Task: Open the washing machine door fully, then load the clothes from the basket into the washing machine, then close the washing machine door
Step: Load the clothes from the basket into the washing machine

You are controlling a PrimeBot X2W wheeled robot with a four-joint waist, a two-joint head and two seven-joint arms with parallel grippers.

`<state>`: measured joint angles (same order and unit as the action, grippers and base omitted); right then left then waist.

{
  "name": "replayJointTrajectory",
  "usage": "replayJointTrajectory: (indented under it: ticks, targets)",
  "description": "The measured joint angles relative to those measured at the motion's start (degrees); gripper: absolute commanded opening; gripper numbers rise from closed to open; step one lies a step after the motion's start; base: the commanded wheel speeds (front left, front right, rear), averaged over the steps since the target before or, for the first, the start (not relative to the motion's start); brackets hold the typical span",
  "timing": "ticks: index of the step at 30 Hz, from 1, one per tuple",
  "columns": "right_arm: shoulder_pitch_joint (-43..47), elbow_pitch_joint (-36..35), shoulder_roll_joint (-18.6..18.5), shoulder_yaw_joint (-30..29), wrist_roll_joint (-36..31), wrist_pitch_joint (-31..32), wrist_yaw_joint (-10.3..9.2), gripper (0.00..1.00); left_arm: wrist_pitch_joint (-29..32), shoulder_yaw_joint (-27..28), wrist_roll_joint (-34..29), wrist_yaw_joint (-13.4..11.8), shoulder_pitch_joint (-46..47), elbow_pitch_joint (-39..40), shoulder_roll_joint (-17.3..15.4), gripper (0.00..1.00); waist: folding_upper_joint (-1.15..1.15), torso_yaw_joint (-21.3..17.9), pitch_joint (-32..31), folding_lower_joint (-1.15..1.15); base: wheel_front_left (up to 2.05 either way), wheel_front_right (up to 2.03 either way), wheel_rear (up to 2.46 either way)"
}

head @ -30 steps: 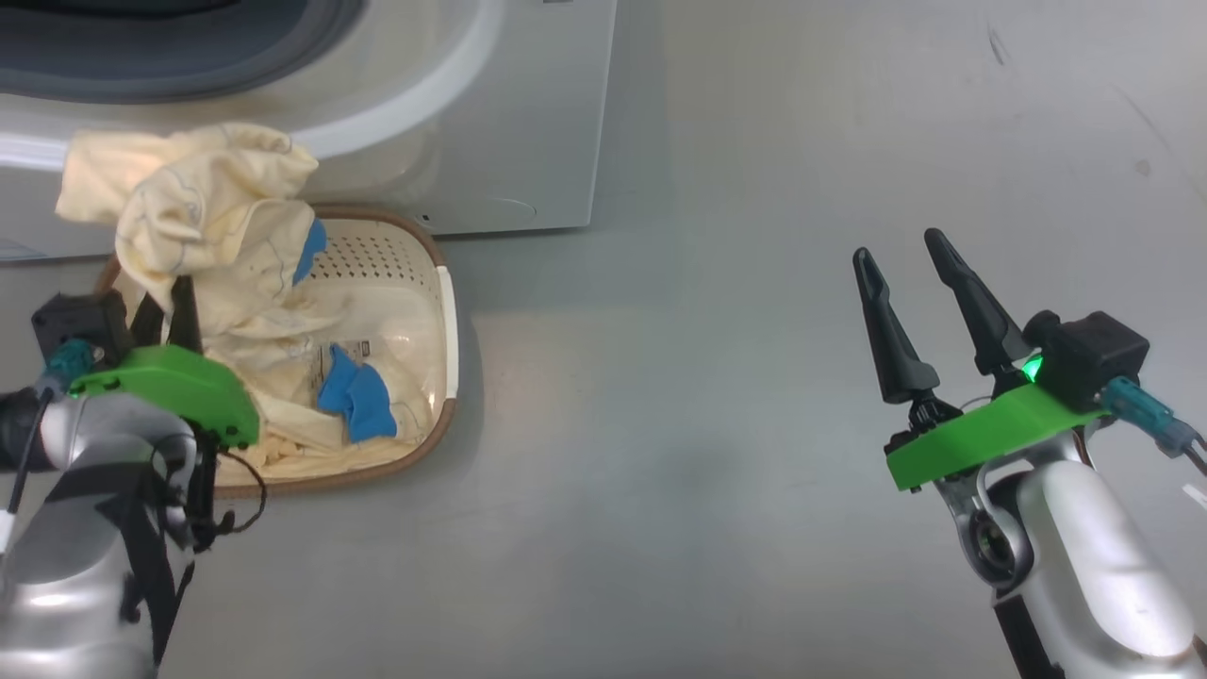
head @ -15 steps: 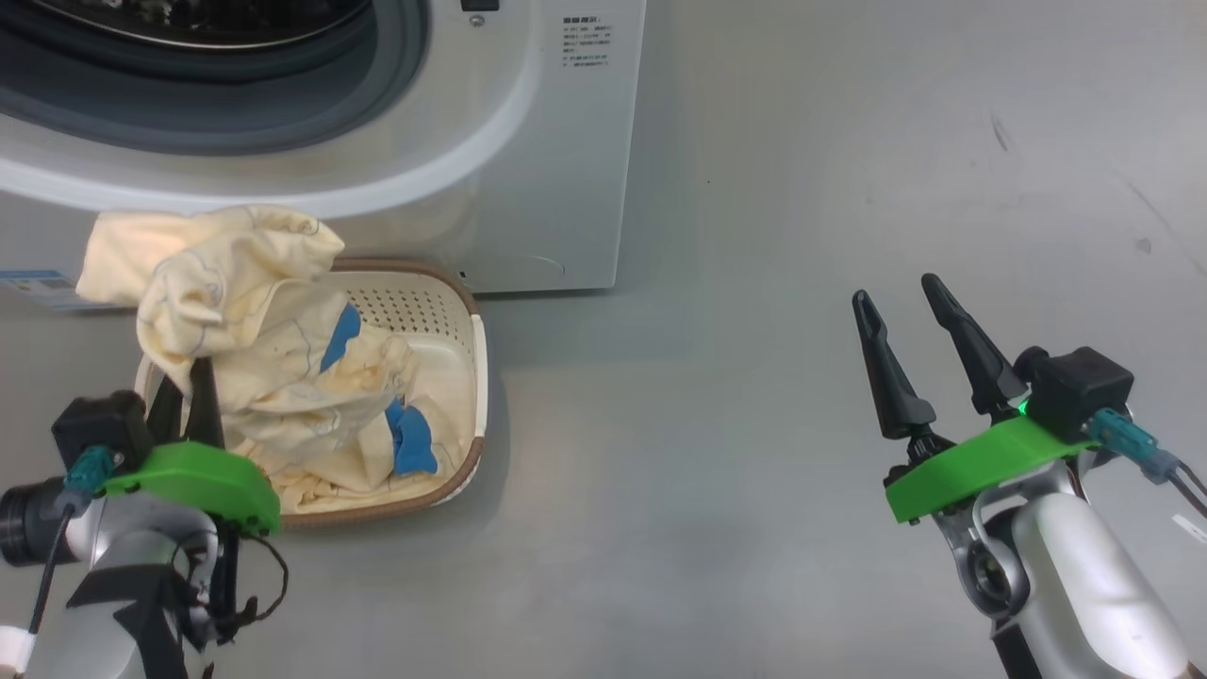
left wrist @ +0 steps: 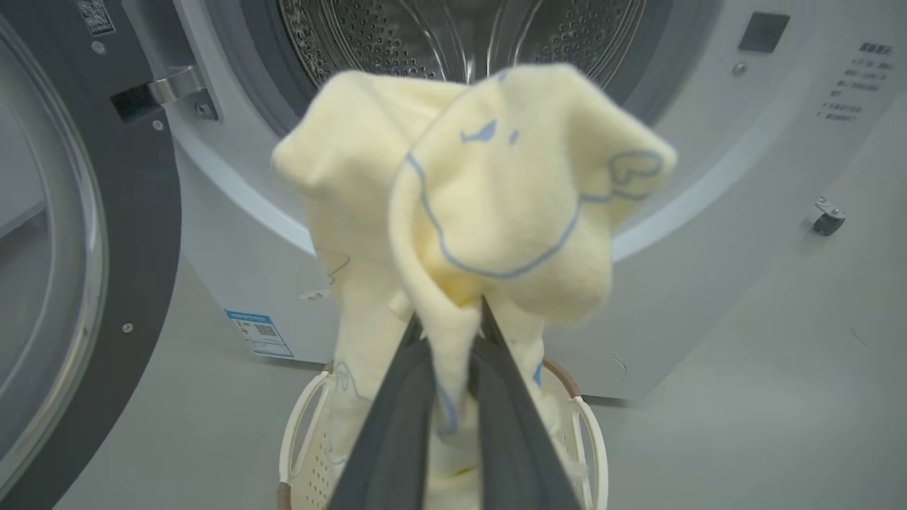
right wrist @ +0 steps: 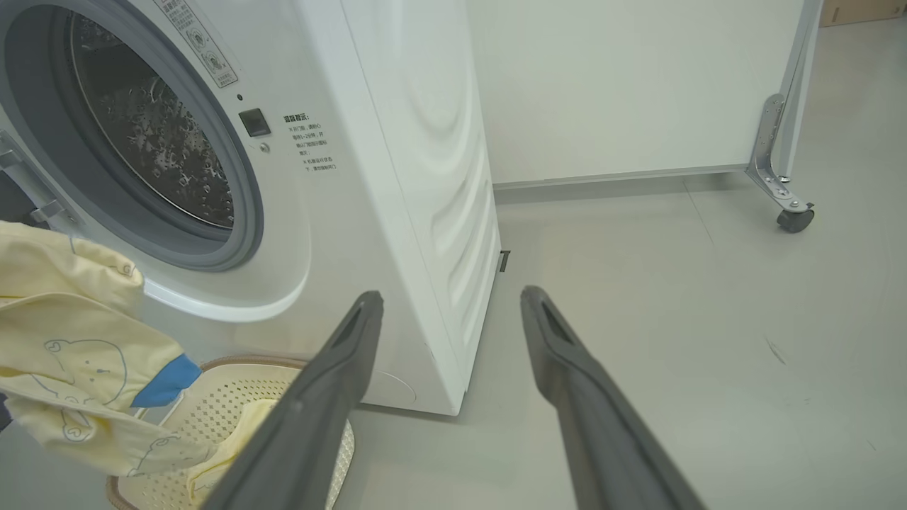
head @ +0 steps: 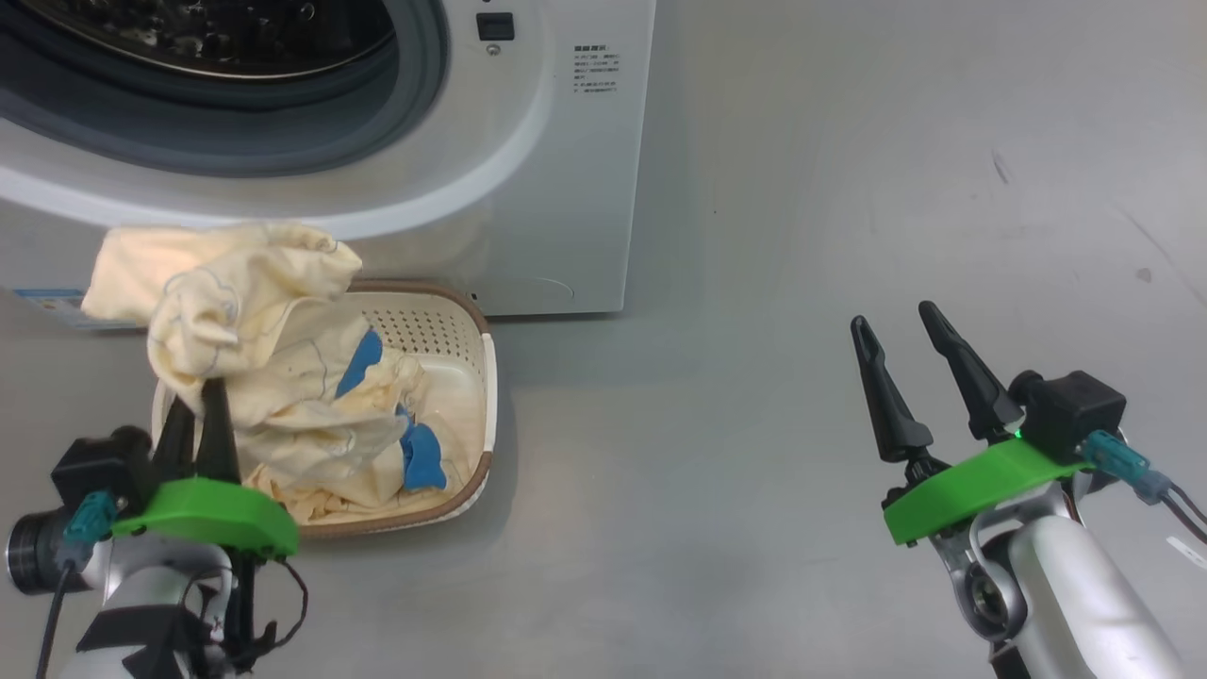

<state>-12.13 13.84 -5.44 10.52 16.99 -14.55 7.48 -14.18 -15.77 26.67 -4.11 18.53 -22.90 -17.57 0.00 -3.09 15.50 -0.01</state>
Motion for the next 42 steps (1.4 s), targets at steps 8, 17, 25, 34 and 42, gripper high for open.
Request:
replayJointTrajectory:
  ticks: [8, 17, 25, 34, 42]
  targets:
    - [-0.11, -0.41, 0.03, -0.40, 0.08, 0.00, 0.00, 1.00, -0.01, 5.73, -1.55, 1.13, 0.73, 6.02, 1.15, 0.00, 0.00, -0.54, 3.31, 0.00, 0.00, 0.00, 0.00]
    - [-2.46, -0.85, 0.11, -0.52, 0.07, 0.00, 0.00, 1.00, -0.09, 10.36, -1.27, 4.17, 12.06, 5.44, 1.12, 0.00, 0.00, -2.01, 8.37, 0.01, 0.00, 0.00, 0.00]
    - [-4.71, -1.53, 0.36, -0.42, 0.07, -0.04, 0.00, 1.00, 0.79, 11.76, -1.30, 6.68, 26.29, 0.65, -2.48, 0.00, 0.00, -4.41, 13.58, 0.01, 0.00, 0.00, 0.00]
    - [-7.35, -3.34, 1.58, -0.60, 0.20, -0.05, 0.00, 1.00, 7.10, 11.47, -0.99, 8.94, 45.10, -2.76, -8.64, 0.00, -0.01, -7.57, 21.51, 0.02, 0.00, 0.00, 0.00]
    - [-9.91, -3.68, 2.35, 1.43, 2.52, -0.07, 0.00, 1.00, 12.59, 9.50, -1.48, 10.31, 58.45, -9.06, -13.12, 0.00, -0.01, -11.72, 27.91, 0.03, 0.00, 0.00, 0.00]
